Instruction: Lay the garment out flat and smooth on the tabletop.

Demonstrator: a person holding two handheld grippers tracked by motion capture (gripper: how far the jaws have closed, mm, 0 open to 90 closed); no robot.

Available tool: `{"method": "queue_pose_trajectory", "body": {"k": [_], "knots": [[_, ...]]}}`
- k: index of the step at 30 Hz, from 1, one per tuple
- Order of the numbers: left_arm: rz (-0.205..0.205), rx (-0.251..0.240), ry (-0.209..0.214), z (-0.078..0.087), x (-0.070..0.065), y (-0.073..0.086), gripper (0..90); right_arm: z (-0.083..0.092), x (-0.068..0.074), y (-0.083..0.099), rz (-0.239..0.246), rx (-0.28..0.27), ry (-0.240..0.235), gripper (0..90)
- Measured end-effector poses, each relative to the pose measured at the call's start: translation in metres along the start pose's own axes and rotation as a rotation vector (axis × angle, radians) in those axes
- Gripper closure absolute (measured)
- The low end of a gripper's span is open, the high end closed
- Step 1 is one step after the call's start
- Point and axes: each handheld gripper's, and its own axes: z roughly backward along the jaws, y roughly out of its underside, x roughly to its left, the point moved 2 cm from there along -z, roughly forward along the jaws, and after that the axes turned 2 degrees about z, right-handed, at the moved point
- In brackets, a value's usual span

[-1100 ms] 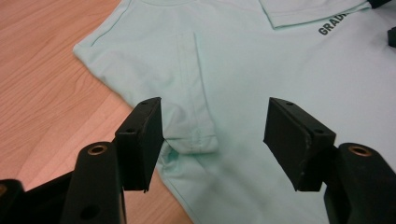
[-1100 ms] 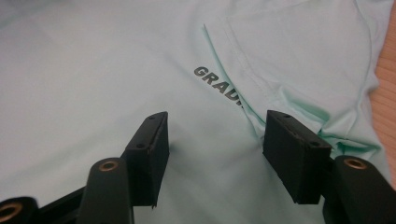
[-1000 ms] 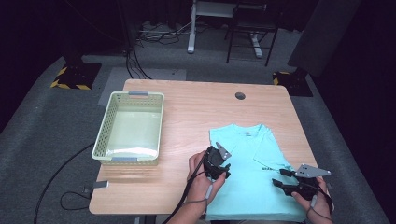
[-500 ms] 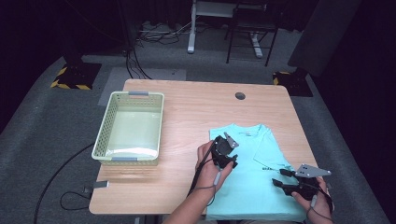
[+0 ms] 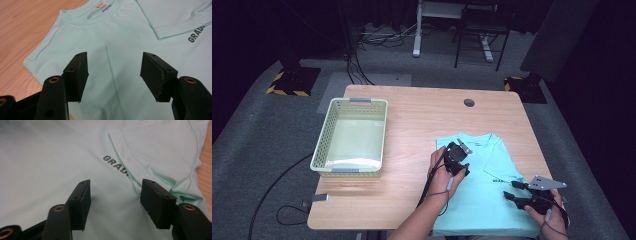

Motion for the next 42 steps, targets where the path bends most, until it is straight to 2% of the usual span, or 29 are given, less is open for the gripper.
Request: {"method": "queue_pose_trajectory", "body": {"k": [3,5,7,10,13,15,18,19,22,23,24,34,42], "knots": [[-0.013,0.01,-0.024,-0.007,0.001,-0.001,38.8,0.0,0.0,0.0,0.002,0.0,0.002,41.9],[-0.043,0.014,-0.039,-0.013,0.0,-0.001,39.2,0.0,0.0,0.0,0.002,0.0,0.002,41.9],[-0.072,0.025,-0.036,-0.018,-0.001,-0.001,42.2,0.0,0.0,0.0,0.003,0.001,0.002,41.9],[-0.059,0.046,-0.015,-0.024,0.0,-0.001,44.1,0.0,0.0,0.0,0.003,0.001,0.002,41.9],[-0.058,0.063,-0.017,-0.03,0.002,0.0,47.9,0.0,0.0,0.0,0.003,0.0,0.002,41.9],[-0.037,0.076,-0.017,-0.033,0.004,0.002,51.6,0.0,0.0,0.0,0.003,0.0,0.002,41.9],[-0.002,0.077,0.018,-0.035,0.008,0.004,64.2,0.0,0.0,0.0,0.004,0.001,0.003,41.8],[0.001,0.079,0.009,-0.035,0.009,0.004,67.9,0.0,0.0,0.0,0.004,0.001,0.003,41.8],[0.005,0.093,0.008,-0.032,0.01,0.004,81.6,0.0,0.0,0.0,0.003,0.001,0.002,41.8],[0.013,0.08,0.017,-0.029,0.01,0.003,86.4,0.0,0.0,0.0,0.003,0.001,0.002,41.9],[0.014,0.072,0.017,-0.026,0.01,0.003,87.5,0.0,0.0,0.0,0.003,0.001,0.002,41.8],[0.005,0.013,-0.011,0.001,0.014,0.004,87.9,0.0,0.001,0.0,0.006,0.002,0.006,41.8],[0.023,-0.008,-0.057,0.026,0.026,0.016,87.8,0.0,0.001,0.0,0.005,0.002,0.005,41.8]]}}
